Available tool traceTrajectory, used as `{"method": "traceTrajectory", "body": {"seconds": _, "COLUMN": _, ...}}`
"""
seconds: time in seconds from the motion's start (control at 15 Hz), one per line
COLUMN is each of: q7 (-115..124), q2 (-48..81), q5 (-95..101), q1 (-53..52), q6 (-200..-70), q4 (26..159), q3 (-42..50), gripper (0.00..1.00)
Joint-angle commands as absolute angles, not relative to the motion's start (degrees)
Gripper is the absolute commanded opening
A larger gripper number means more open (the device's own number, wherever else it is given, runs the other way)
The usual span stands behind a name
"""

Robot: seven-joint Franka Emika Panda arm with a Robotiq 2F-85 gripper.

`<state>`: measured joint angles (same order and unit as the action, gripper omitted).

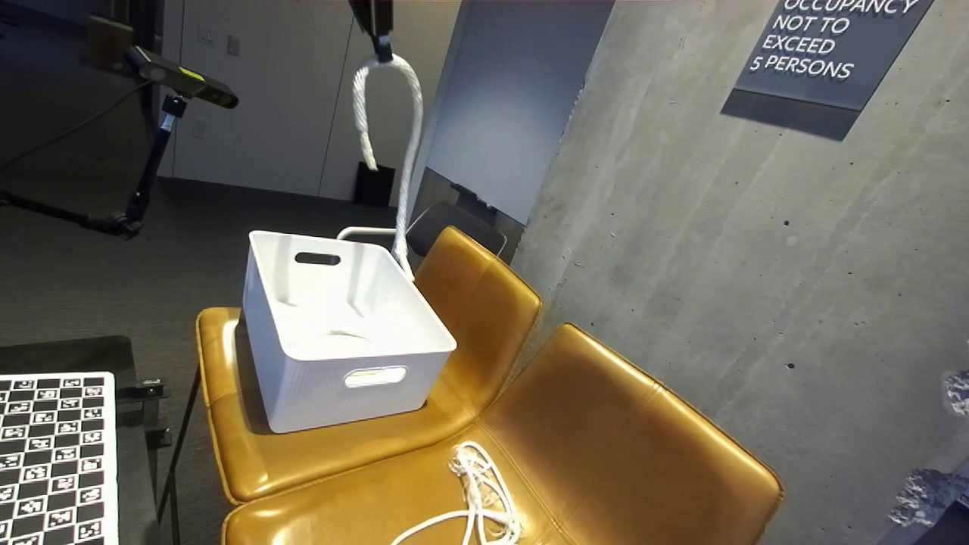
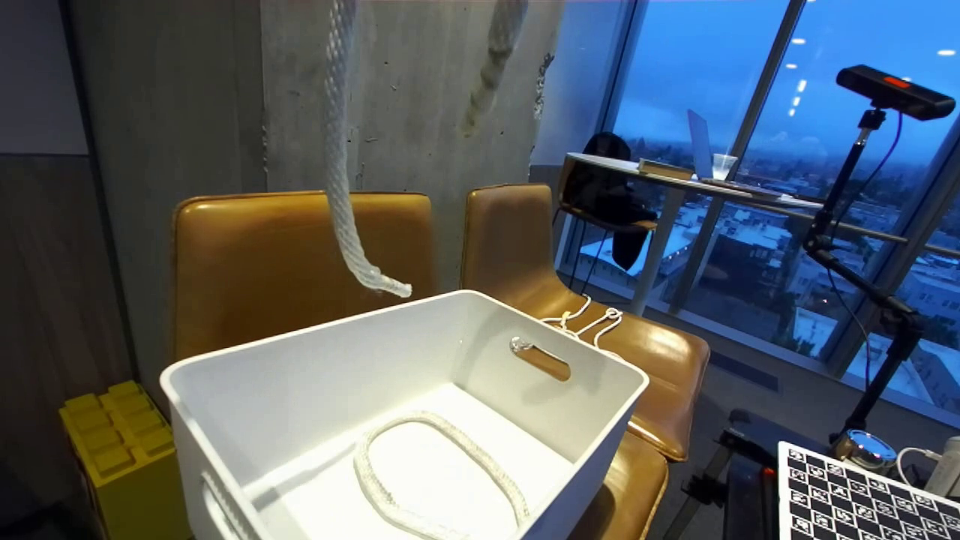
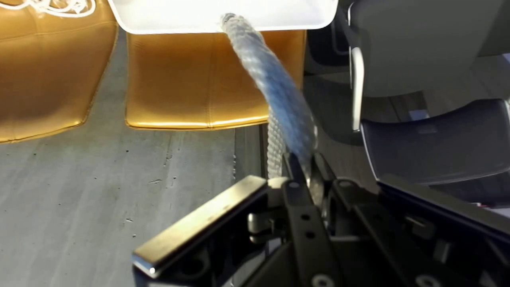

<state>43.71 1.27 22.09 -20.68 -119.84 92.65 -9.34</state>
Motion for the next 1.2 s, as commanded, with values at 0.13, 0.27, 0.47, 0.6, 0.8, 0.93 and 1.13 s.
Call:
{"method": "traceTrajectory", "body": {"seconds": 0.13, "q7": 51.02, "q2": -4.65, "q5": 25.56, "q1": -20.31, "q6": -111.09, "q4": 92.09, "q3": -17.68, "gripper": 0.03}}
{"method": "traceTrajectory", "body": {"seconds": 0.27, "q7": 49.79, "q2": -3.86, "q5": 24.63, "q1": -18.66, "q6": -112.42, "q4": 92.34, "q3": -17.72, "gripper": 0.03}}
{"method": "traceTrajectory", "body": {"seconds": 0.47, "q7": 47.61, "q2": -1.71, "q5": 22.95, "q1": -16.08, "q6": -115.54, "q4": 93.36, "q3": -15.82, "gripper": 0.03}}
{"method": "traceTrajectory", "body": {"seconds": 0.6, "q7": 47.00, "q2": 0.32, "q5": 22.43, "q1": -14.51, "q6": -117.33, "q4": 94.04, "q3": -14.76, "gripper": 0.03}}
{"method": "traceTrajectory", "body": {"seconds": 0.8, "q7": 46.66, "q2": 2.92, "q5": 22.33, "q1": -13.73, "q6": -119.13, "q4": 95.33, "q3": -13.67, "gripper": 0.03}}
{"method": "traceTrajectory", "body": {"seconds": 0.93, "q7": 46.72, "q2": 4.19, "q5": 22.20, "q1": -13.81, "q6": -119.93, "q4": 96.25, "q3": -13.09, "gripper": 0.03}}
{"method": "traceTrajectory", "body": {"seconds": 1.13, "q7": 46.66, "q2": 5.37, "q5": 22.11, "q1": -14.03, "q6": -120.29, "q4": 97.21, "q3": -12.56, "gripper": 0.03}}
